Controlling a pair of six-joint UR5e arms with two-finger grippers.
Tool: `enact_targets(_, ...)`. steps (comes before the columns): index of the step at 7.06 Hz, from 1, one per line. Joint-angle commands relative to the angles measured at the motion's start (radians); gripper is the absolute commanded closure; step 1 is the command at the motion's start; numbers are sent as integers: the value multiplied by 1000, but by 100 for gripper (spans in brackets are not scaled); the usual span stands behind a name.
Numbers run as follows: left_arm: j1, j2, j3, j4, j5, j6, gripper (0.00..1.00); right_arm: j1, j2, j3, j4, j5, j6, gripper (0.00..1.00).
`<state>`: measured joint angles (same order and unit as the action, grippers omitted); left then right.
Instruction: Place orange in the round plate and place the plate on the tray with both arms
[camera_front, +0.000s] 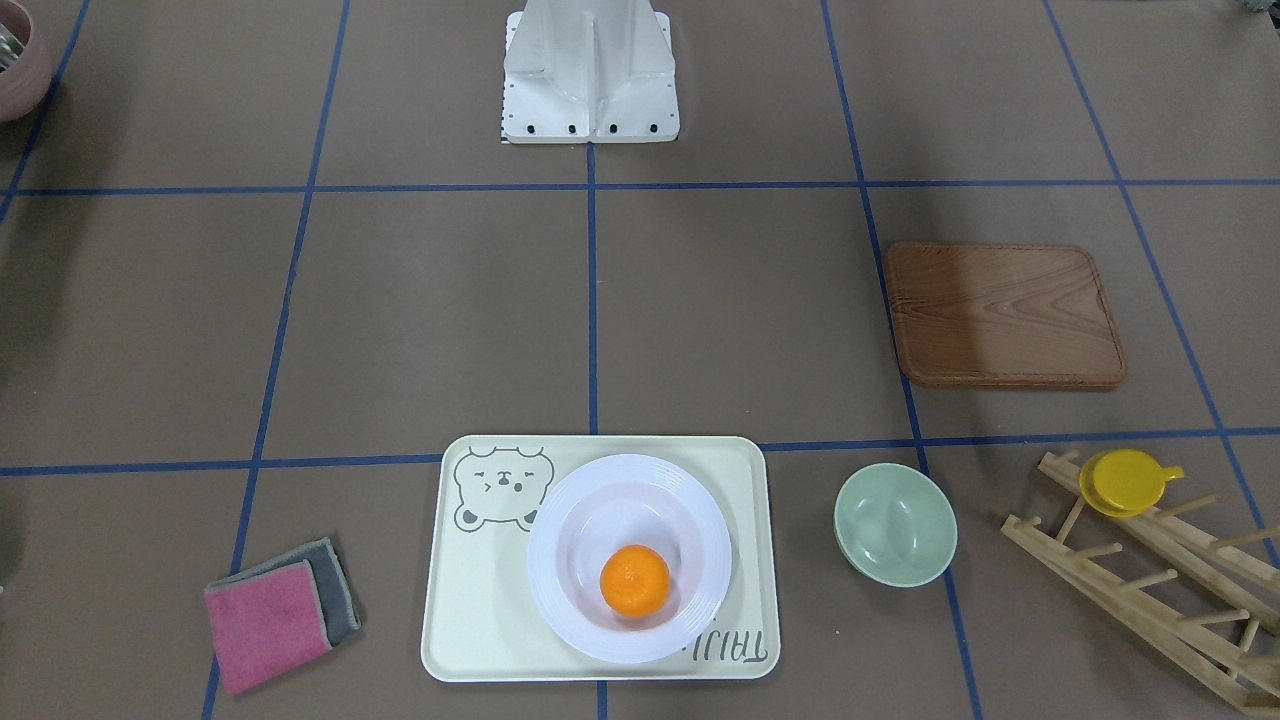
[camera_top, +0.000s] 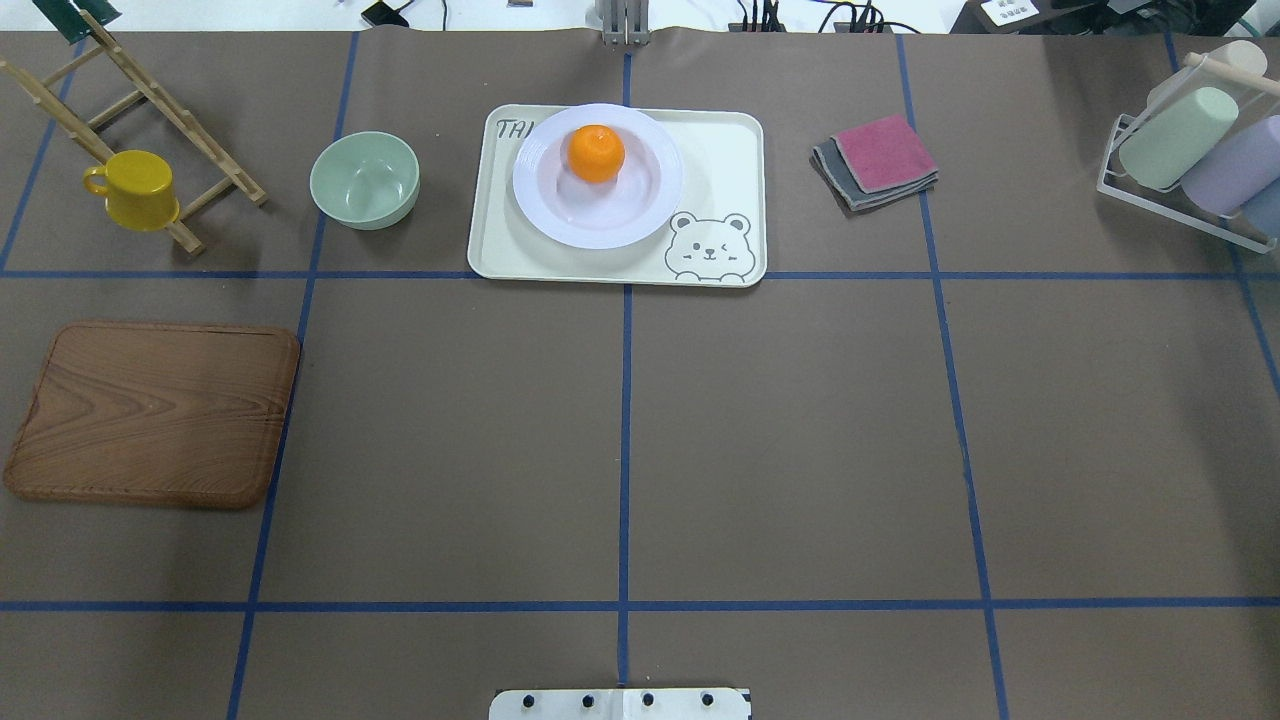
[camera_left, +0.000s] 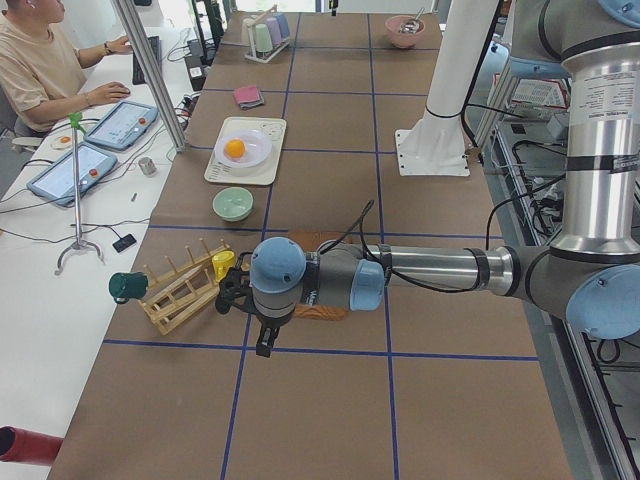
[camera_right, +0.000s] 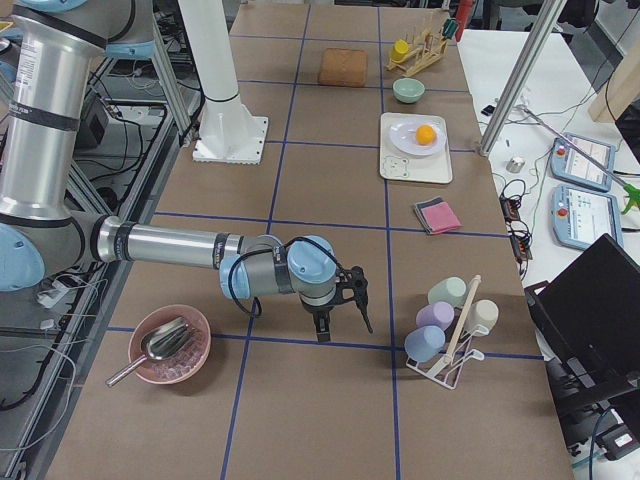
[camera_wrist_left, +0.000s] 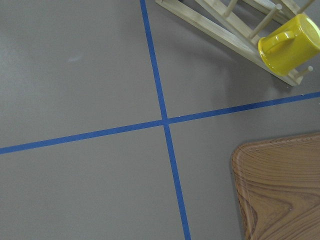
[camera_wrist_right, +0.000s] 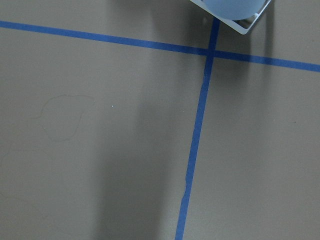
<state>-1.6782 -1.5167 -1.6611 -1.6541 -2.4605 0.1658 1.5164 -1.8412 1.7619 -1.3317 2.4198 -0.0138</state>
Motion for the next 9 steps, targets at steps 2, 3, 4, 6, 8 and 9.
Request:
enact_targets(2,0,1,0,1,0,0,0,2,-4,2,-4,-5,-2,0)
enact_targets(3,0,1,0,1,2,1,0,4,-6,4,-6,-5,-2,0)
enact_targets(4,0,1,0,1,2,1,0,5,-7,8,-15,-5,-2,0)
enact_targets(6,0,1,-2,2,2,1,0,18,-6,121,-218,-86,-71,0)
enact_targets(8,0,7,-3,1,0,0,0,106,3,123,-282,-90,-187,0)
enact_targets(9,0,10,-5,-1,2,1,0,107,5,122,-281,-90,-187,0)
